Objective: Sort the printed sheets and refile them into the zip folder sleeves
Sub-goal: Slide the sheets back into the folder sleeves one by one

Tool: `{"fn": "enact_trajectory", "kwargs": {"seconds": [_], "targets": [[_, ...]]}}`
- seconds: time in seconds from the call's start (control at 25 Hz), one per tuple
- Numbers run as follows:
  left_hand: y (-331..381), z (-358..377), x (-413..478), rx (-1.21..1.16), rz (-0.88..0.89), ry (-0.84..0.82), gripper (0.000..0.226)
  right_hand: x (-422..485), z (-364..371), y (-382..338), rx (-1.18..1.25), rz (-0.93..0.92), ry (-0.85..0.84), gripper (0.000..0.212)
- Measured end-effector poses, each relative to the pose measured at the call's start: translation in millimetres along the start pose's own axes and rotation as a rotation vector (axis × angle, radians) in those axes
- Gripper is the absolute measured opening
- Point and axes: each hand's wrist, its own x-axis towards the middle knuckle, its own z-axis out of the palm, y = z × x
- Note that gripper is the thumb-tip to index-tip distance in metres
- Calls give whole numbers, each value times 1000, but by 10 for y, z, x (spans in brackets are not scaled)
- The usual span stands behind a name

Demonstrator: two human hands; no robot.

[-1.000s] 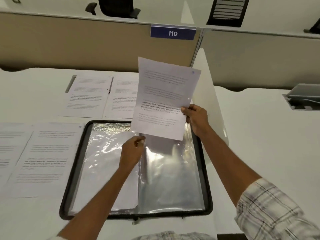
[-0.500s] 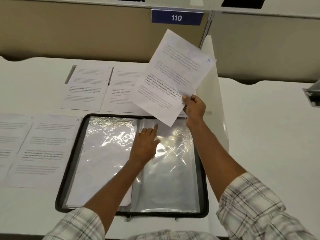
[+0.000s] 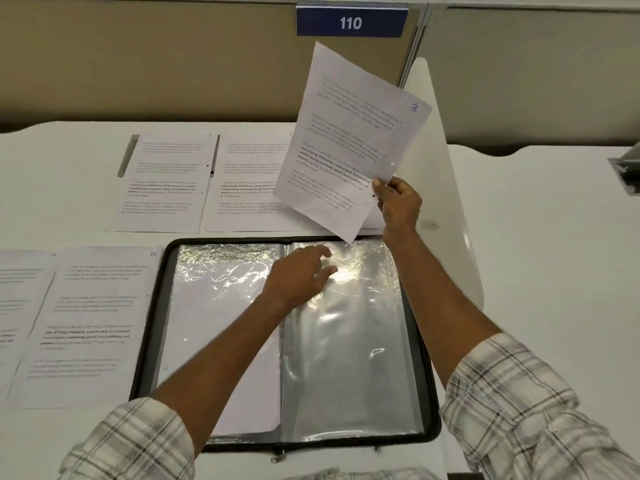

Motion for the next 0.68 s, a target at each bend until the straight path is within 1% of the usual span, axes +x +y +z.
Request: {"fn": "enact_trajectory", "kwargs": {"seconds": [0.12, 0.2, 0.28, 0.4, 0.52, 0.6, 0.68], "targets": [[7, -11, 66, -7, 19, 140, 16, 16, -11, 49, -24, -2, -53, 23], [-8, 1, 112, -9, 70, 244, 8, 6, -45, 61, -22, -2, -100, 23], [-38, 18, 158, 29, 122, 290, 5, -13, -90, 55, -37, 16, -135, 23], [-68, 55, 208, 48, 109, 310, 7, -15, -200, 58, -119, -25, -140, 25], [-74, 62, 231, 18, 70, 288, 10, -31, -305, 34, -200, -122, -141, 18], [-78, 30, 239, -11, 51, 250, 15, -56, -337, 4, -192, -154, -165, 13], [-109, -2, 244, 7, 32, 257, 22, -78, -345, -9, -168, -161, -185, 11]]}}
